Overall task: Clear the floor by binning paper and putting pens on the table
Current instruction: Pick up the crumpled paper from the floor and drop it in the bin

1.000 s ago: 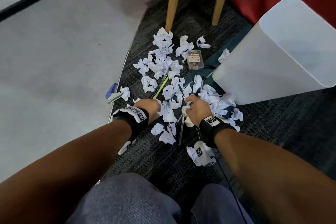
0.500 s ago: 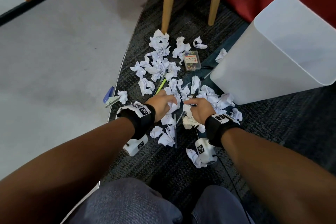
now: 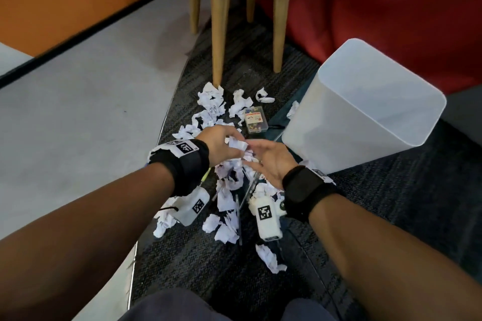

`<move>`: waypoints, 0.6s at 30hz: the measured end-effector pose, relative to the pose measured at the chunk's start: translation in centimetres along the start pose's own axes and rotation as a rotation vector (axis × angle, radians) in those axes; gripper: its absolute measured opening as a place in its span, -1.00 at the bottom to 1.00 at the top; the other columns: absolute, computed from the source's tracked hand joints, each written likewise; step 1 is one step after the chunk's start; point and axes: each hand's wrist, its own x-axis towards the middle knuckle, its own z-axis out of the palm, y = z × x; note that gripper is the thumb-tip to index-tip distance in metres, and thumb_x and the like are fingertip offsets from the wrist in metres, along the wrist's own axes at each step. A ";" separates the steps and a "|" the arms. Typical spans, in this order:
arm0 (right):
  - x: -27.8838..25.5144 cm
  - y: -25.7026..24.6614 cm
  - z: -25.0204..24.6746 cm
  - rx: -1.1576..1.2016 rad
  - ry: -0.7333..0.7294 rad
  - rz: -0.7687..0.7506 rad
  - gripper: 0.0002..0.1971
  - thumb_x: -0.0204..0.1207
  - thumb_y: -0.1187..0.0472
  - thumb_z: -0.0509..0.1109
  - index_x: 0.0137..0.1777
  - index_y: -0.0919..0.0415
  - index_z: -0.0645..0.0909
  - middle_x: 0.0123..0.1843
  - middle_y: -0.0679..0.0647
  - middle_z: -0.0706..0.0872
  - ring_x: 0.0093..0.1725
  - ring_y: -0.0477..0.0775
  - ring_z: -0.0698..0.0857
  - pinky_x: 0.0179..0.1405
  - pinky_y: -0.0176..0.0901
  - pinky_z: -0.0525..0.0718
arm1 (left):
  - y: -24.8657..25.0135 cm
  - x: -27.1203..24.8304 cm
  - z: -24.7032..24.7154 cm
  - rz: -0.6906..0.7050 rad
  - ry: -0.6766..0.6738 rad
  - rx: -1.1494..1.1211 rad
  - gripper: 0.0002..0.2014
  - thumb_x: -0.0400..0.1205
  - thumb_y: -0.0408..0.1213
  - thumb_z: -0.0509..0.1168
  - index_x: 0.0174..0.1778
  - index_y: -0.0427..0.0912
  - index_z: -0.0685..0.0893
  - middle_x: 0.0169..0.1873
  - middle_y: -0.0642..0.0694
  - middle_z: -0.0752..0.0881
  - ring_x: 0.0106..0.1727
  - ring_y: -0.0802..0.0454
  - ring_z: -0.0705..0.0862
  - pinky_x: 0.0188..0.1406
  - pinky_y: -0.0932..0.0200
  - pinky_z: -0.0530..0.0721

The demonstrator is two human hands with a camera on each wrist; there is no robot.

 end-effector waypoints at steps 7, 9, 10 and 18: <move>-1.4 -2.5 0.6 0.169 -0.060 -0.033 -0.60 0.61 0.58 0.07 0.34 0.35 0.57 0.32 0.37 0.66 0.35 0.28 0.65 0.41 0.10 0.60 | 5.1 0.7 -1.8 0.113 0.069 -0.142 -0.73 0.45 -0.16 0.53 0.05 0.04 0.72 -0.01 0.11 0.64 -0.16 0.19 0.62 -0.20 0.35 0.57; -2.2 -3.3 -0.2 0.145 -0.064 -0.082 -0.61 0.56 0.63 0.15 0.32 0.42 0.59 0.27 0.34 0.69 0.28 0.25 0.70 0.36 -0.01 0.64 | 6.3 0.8 -2.7 0.164 0.086 -0.165 -0.75 0.46 -0.18 0.53 0.03 0.06 0.73 0.02 0.11 0.67 -0.11 0.19 0.65 -0.06 0.26 0.64; -2.4 -3.6 -0.9 0.101 -0.041 -0.117 -0.62 0.55 0.62 0.22 0.32 0.42 0.60 0.27 0.33 0.71 0.24 0.21 0.72 0.34 -0.04 0.66 | 7.1 0.8 -3.3 0.185 0.100 -0.173 -0.76 0.47 -0.18 0.52 0.03 0.09 0.72 -0.02 0.12 0.68 -0.15 0.17 0.65 -0.05 0.22 0.64; -7.1 -9.4 -5.4 -0.223 0.241 -0.471 -0.85 0.52 0.43 0.39 -0.03 0.23 0.75 -0.10 0.21 0.78 -0.18 0.10 0.76 -0.16 -0.08 0.78 | 16.7 2.3 -7.5 0.448 0.234 -0.112 -0.57 0.49 -0.34 0.42 0.24 0.12 0.60 0.15 0.12 0.59 -0.07 0.20 0.56 -0.28 0.59 0.41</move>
